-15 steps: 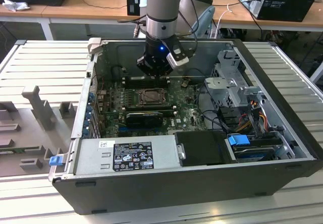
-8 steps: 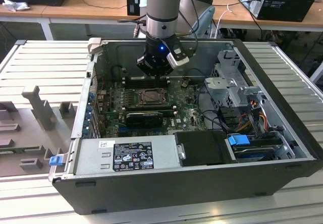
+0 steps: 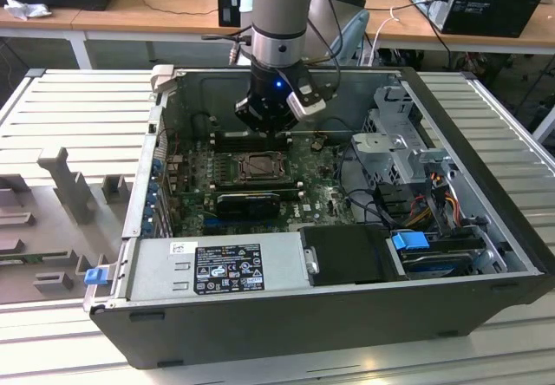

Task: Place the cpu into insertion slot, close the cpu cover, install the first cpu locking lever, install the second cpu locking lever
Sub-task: 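Install the second cpu locking lever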

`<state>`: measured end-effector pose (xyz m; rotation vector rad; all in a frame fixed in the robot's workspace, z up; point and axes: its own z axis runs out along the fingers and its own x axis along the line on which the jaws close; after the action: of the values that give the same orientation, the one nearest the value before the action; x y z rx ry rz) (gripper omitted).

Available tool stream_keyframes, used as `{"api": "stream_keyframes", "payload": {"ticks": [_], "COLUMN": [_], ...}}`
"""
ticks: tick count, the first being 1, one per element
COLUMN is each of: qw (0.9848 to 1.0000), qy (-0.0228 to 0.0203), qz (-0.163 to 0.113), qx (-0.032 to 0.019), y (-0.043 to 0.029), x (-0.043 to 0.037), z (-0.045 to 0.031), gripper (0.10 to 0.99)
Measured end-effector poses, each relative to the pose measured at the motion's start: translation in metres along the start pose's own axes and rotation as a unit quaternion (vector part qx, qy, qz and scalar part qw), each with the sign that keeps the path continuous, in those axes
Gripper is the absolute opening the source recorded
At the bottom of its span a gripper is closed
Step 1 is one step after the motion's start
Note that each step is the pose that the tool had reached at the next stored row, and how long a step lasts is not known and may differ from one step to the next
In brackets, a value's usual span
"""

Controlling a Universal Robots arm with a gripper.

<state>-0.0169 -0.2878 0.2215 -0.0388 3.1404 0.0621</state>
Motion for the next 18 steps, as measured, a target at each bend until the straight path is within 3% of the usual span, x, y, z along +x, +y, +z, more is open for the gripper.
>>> {"api": "stream_keyframes", "payload": {"ticks": [6,11,13,18], "qw": [1.0000,1.0000,1.0000,1.0000], "qy": [0.0000,0.0000,-0.0001,0.0000], "qz": [0.000,0.000,0.000,0.000], "qx": [0.0000,0.0000,-0.0002,0.0000], "y": [-0.0003,0.0003,0.0002,-0.0090], "x": [0.0000,0.0000,-0.0001,0.0002], "z": [-0.0079,-0.0241,-0.0253,-0.0258], "gripper": [0.106,0.106,0.106,0.106]}}
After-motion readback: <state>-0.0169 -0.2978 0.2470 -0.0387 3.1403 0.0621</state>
